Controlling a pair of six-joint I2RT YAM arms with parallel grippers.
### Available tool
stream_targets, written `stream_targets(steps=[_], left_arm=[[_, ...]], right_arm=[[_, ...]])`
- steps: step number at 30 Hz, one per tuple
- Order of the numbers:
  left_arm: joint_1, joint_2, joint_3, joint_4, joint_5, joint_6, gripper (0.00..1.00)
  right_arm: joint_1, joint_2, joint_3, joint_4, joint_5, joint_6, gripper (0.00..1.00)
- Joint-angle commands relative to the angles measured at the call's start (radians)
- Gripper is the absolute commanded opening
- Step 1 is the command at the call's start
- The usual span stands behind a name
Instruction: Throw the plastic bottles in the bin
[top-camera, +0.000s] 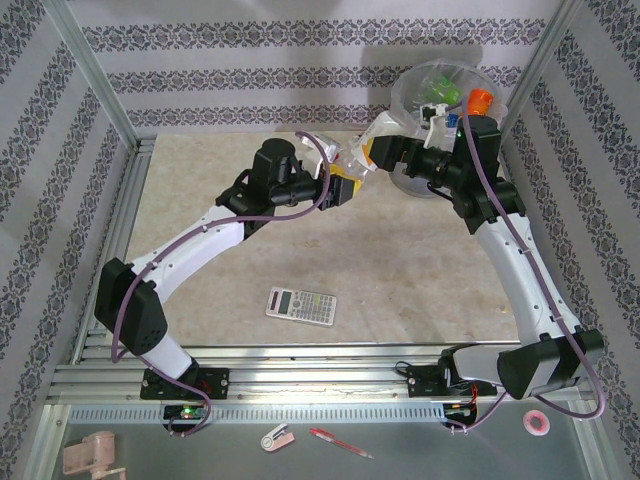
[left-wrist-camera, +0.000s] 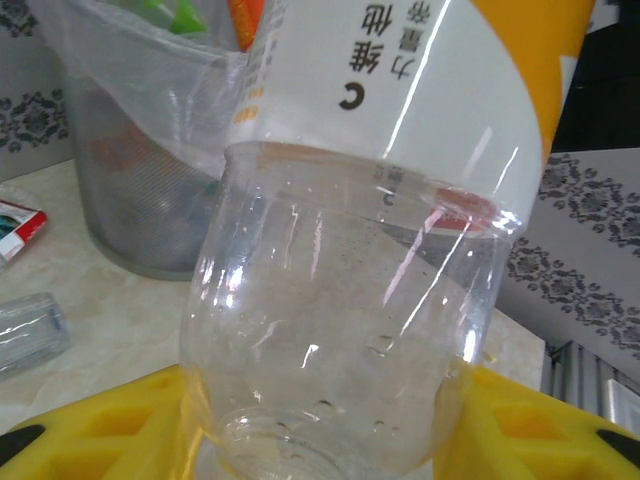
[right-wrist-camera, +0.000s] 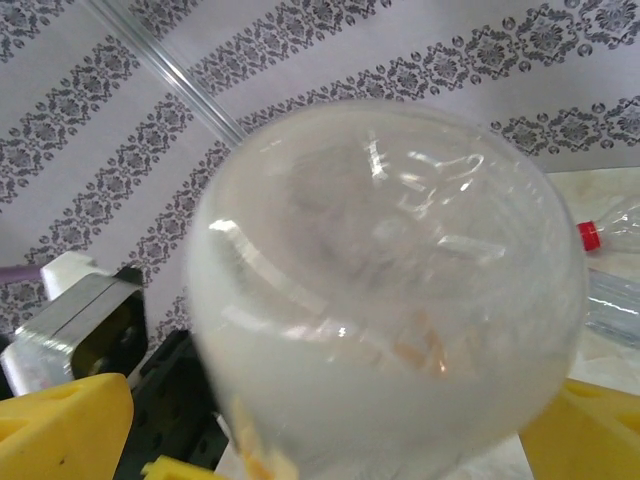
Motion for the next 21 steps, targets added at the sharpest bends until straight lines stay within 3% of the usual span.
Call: stream_targets(steps=[1,8,16,19,21], left_arm=[[-0.026,-0.035,0.007,0.065,0.044,0.009,0.37],[-0.056,-0.021,0.004,0.076,0.052,0.012,0.37],[-0.061,-0.005,0.015,0.137,0.074,0.01,0.44],[-0.061,0.001,0.011,0.172,0.092,0.007,0.6],[-0.061,0.002,0.002,0.2,0.096,-0.005,0.83]], right_arm=[[0.007,-0.022,-0.007,0.006,0.049,-0.019,0.97],[-0.001,-0.013,0.016,0.019,0.054,-0.009,0.88],[-0.012,-0.025,0.028,-0.013,0.072,-0.01,0.62],[-0.023,-0.042,0.029,-0.016,0.094,-0.019,0.6],[-0.034,-0.052,0.034,-0.014,0.105,-0.025,0.58]])
